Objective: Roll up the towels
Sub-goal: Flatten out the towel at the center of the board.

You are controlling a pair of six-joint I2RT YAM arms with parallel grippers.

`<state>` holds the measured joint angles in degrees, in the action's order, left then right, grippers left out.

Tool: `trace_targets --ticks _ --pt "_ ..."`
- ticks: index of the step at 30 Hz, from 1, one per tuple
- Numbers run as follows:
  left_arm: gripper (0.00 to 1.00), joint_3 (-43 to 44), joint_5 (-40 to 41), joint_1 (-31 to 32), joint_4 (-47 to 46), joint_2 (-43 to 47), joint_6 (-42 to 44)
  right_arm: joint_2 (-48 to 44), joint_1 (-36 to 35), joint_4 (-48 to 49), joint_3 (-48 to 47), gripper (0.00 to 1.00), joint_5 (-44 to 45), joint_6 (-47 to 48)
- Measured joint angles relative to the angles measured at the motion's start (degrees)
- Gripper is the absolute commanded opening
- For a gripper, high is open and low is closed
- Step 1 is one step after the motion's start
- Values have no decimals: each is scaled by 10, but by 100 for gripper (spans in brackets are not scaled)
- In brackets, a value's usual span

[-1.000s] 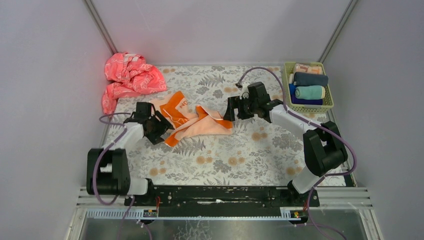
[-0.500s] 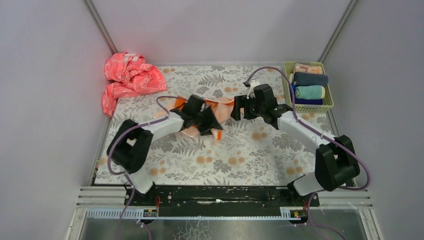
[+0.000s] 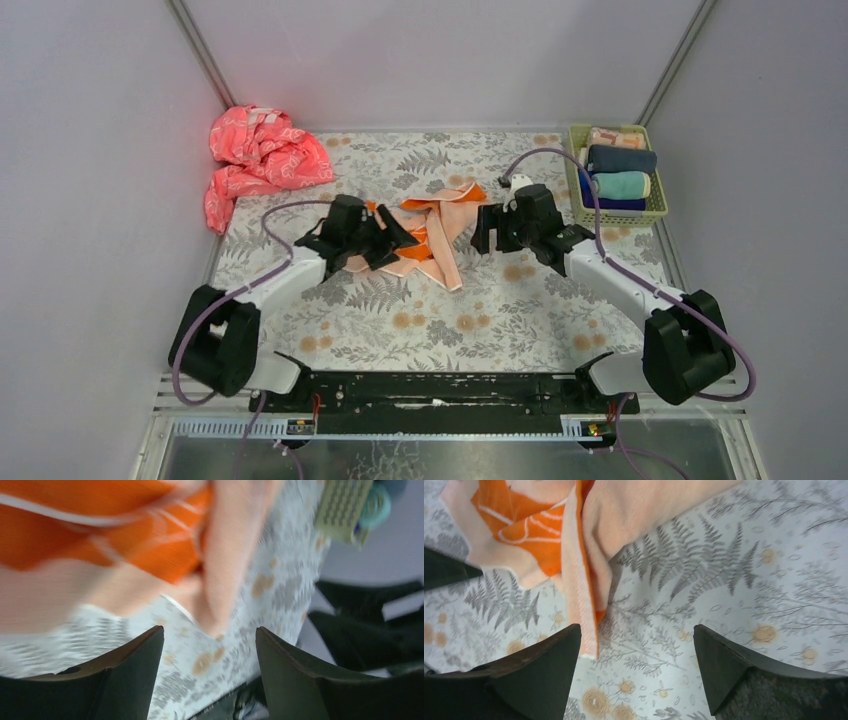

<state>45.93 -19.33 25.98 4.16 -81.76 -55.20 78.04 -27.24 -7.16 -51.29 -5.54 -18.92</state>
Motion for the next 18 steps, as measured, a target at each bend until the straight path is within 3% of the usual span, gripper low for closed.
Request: trace_targets --ticks 5,11,18 --pt "69 -35 20 -136 56 54 37 1 -8 28 30 87 -50 -21" --pt "69 -14 25 -280 134 40 110 27 -34 87 56 82 -104 -50" --pt "69 62 45 -344 202 -33 191 57 -37 187 132 74 -168 -107"
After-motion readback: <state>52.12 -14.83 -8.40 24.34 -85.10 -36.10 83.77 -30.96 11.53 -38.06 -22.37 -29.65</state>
